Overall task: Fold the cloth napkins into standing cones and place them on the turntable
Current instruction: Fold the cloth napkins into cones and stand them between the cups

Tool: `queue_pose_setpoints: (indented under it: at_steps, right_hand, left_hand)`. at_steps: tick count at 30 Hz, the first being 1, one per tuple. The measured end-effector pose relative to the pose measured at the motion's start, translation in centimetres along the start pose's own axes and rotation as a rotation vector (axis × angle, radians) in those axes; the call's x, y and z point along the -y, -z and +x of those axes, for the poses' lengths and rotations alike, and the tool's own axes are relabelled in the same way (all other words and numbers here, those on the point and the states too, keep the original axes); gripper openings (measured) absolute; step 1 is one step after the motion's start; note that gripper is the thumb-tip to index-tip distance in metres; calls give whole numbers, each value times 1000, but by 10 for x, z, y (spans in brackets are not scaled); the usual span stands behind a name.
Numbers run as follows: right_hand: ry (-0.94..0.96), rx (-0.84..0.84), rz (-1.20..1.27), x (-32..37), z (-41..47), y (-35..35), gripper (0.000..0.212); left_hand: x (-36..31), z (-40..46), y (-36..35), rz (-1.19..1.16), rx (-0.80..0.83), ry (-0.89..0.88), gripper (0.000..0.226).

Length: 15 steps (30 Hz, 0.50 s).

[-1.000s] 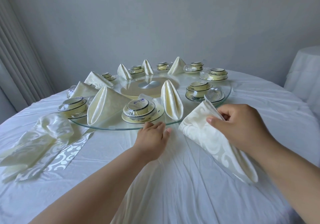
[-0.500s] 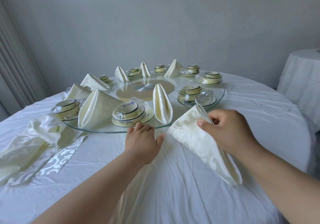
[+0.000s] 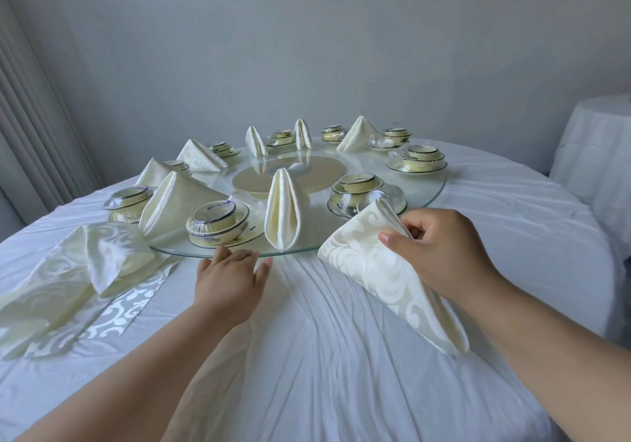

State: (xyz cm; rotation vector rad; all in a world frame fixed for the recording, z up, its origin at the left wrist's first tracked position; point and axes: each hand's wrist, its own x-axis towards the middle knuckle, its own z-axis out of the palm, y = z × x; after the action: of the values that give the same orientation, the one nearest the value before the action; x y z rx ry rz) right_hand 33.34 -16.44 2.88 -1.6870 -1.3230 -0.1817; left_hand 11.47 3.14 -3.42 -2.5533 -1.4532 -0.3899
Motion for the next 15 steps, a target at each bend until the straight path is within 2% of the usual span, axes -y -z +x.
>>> queue_pose_setpoints:
  at_steps: [11,13,15]
  right_hand:
    - [8,-7,51,15,7,-12,47]
    - [-9,-5,88,17,8,-13,47]
    - [-42,-6,143,19,10,-13,47]
  left_hand:
    - [62,-3,1,-119,44,153,54]
    - [69,-3,2,-180,5,199,56]
    - [68,-5,5,-206,-124,188,62]
